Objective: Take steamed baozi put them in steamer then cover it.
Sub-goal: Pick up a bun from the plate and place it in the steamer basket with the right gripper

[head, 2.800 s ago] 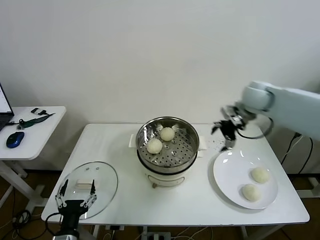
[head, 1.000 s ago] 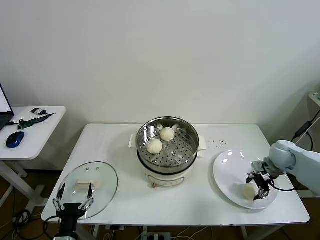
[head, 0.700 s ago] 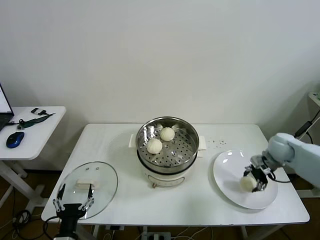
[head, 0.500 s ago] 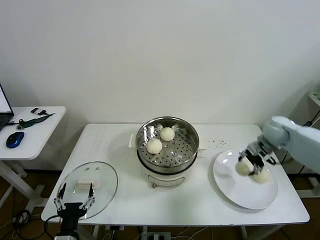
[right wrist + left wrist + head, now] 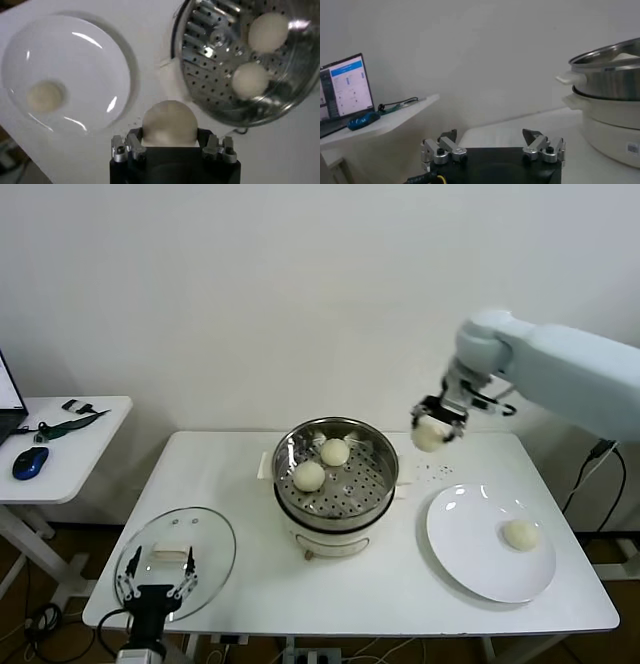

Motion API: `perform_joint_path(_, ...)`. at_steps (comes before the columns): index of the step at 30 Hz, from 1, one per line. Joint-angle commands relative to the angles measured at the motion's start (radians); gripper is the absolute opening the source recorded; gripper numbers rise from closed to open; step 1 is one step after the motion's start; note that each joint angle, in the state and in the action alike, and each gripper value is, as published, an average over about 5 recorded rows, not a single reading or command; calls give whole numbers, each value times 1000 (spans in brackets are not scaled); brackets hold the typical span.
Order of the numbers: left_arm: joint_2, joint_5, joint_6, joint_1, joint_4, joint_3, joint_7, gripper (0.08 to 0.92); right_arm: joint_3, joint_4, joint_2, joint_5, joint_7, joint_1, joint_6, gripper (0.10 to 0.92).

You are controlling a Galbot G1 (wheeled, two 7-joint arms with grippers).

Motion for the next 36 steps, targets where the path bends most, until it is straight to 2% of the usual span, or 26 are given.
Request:
perform_joint_path(1, 9, 0, -1, 11, -2, 1, 3, 823, 23, 18, 234, -90, -20, -10, 103, 696)
perform_joint_path(10, 15, -24, -15, 35, 5, -11, 1, 823, 6, 49, 301, -150, -23, -173, 81, 704)
perform_joint_path(29, 24, -39, -26, 36, 21, -14, -1, 823, -18, 45, 325, -176, -6, -239, 60, 722)
perform_joint_path(36, 23, -36, -24, 31, 24, -8, -1, 823, -5, 43, 316, -188, 2, -238, 52, 813)
